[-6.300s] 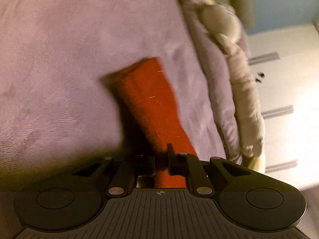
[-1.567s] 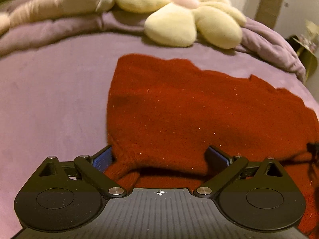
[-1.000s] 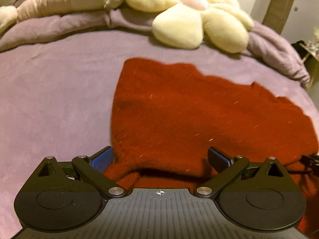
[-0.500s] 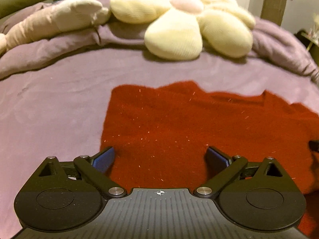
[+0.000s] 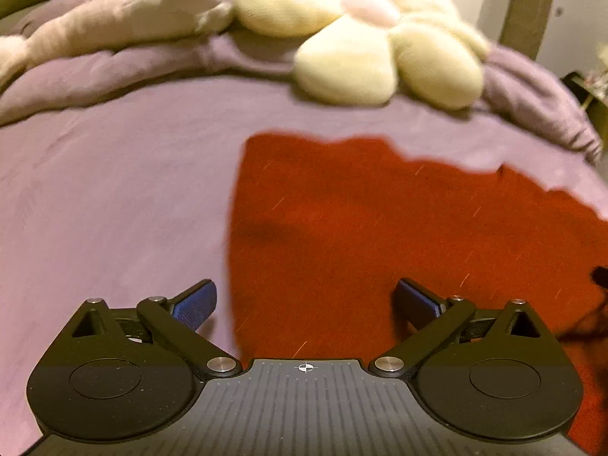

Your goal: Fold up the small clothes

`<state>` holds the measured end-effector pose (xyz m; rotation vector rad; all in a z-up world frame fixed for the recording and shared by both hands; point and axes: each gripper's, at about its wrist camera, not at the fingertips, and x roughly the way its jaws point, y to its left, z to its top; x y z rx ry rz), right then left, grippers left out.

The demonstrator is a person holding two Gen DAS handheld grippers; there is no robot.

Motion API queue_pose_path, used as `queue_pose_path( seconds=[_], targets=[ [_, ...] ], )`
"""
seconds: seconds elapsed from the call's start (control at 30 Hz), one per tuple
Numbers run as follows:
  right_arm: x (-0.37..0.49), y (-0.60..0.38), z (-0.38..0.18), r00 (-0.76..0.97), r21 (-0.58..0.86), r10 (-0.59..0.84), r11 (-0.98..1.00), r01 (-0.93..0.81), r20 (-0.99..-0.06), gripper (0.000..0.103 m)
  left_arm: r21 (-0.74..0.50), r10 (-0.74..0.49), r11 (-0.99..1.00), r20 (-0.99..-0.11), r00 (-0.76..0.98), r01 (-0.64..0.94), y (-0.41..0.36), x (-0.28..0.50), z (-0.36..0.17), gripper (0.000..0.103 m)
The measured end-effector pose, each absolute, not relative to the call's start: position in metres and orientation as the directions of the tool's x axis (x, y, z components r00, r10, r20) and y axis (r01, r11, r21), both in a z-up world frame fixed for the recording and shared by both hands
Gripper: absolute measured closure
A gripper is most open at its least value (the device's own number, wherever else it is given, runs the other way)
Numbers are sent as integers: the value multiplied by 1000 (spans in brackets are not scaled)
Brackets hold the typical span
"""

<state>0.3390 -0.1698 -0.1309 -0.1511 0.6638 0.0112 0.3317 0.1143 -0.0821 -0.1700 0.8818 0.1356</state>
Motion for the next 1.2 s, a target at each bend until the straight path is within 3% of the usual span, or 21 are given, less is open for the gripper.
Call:
queue_pose_path(
  seconds=[0.13,0.27,0.43,0.6,0.7,0.87,0.97,1.2],
  targets=[
    [325,-169,-142,782,-220,-54,970,-107,-621,71,-131,34,962,-813,581,-240,124,328,-83,0],
    [314,-171,-108,745,-98,-11,993,-72,-667,65,-186,-34,966,-781,623,-181,121,300,-52,0],
    [227,-182,-105,715,-34,92,986,-161,-693,56,-186,-96,979,-785,612,-86,121,218,-43,0],
    [109,-229,-120,653,17,82,994,-105,-753,52,-177,-80,977,-816,573,-115,144,122,-42,0],
    [58,-258,-118,651,38,28,999,1,-758,43,-152,-48,977,-841,539,-150,158,90,-48,0],
    [30,-284,-123,619,182,125,983,31,-776,42,-291,-156,936,-847,507,-198,181,75,-57,4],
    [34,-286,-128,610,251,186,968,22,-770,46,-361,-213,905,-844,492,-226,188,75,-62,22],
    [42,-285,-133,593,253,205,967,-2,-778,75,-378,-253,903,-851,460,-203,182,67,-68,38]
  ],
)
